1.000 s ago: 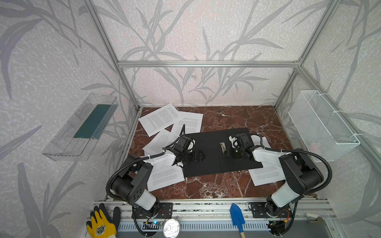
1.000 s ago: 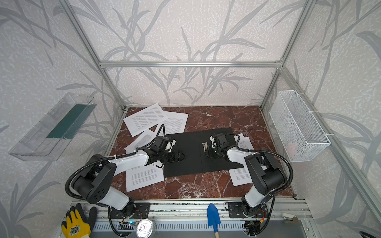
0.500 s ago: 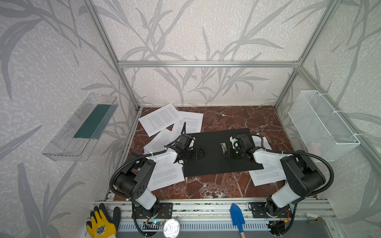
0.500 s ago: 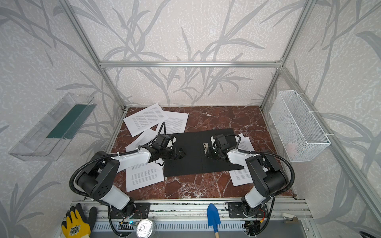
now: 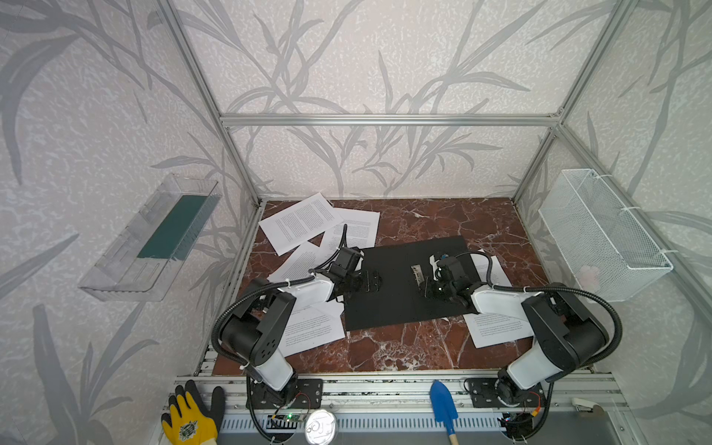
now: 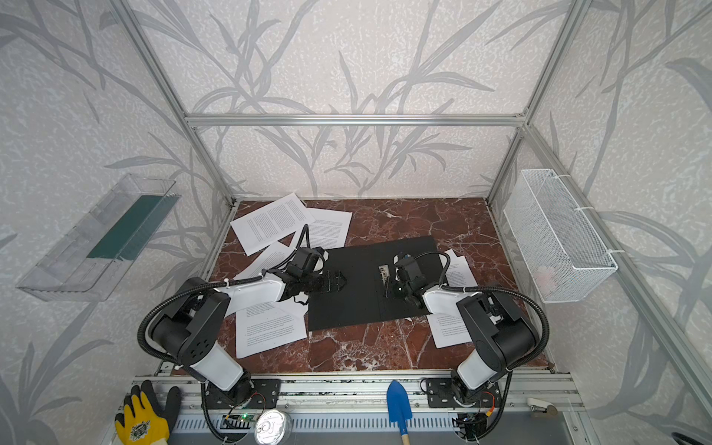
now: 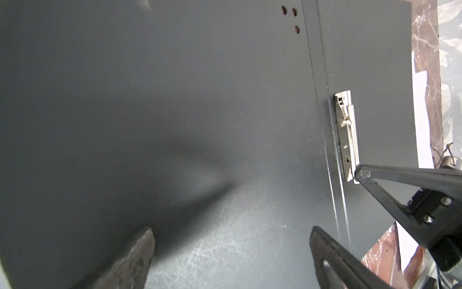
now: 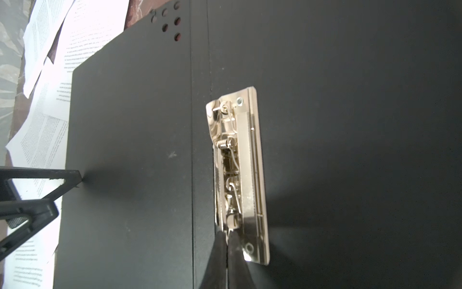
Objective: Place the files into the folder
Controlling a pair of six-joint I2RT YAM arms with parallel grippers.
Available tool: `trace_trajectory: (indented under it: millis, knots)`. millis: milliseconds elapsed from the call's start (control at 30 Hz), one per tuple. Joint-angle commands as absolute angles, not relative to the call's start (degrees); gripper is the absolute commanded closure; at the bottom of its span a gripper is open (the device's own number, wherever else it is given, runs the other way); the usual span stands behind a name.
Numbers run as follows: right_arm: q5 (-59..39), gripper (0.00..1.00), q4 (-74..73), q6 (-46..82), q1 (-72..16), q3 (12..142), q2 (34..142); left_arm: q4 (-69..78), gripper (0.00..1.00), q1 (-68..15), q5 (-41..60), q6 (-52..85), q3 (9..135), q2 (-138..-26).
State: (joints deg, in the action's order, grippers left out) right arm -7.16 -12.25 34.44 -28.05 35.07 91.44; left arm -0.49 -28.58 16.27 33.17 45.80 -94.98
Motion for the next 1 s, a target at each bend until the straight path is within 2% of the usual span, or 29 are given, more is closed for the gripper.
trace_trajectory:
  millis: [0,67,367,567,700,867,967]
  knots:
    - [7.8,1.00,-1.0,34.8,-28.7,32.8,93.9,-13.9,0.01,-27.8,11.8,35.1,41.8,-100.8]
    - [12.2,1.00,0.0,35.8,-30.9,33.3,94.3,-13.9,0.01,-27.9,11.7,35.5,42.0,-101.0]
    - [18.4,1.00,-3.7,40.4,-32.7,32.2,99.6,-16.2,0.01,-27.8,9.6,35.1,42.4,-101.2]
    - [19.6,1.00,-0.2,39.3,-33.0,34.1,94.7,-15.0,0.01,-27.7,9.1,35.2,42.3,-102.3]
    - [13.6,1.00,-0.2,37.4,-32.7,36.7,94.6,-13.8,0.01,-27.6,9.2,35.6,42.0,-103.4]
    - [12.5,1.00,3.1,34.4,-32.5,40.1,90.7,-14.2,0.01,-27.3,9.1,35.0,42.0,-103.7]
    - [6.8,1.00,5.1,31.1,-32.5,43.6,88.8,-14.4,0.01,-27.2,9.5,34.7,42.3,-103.3]
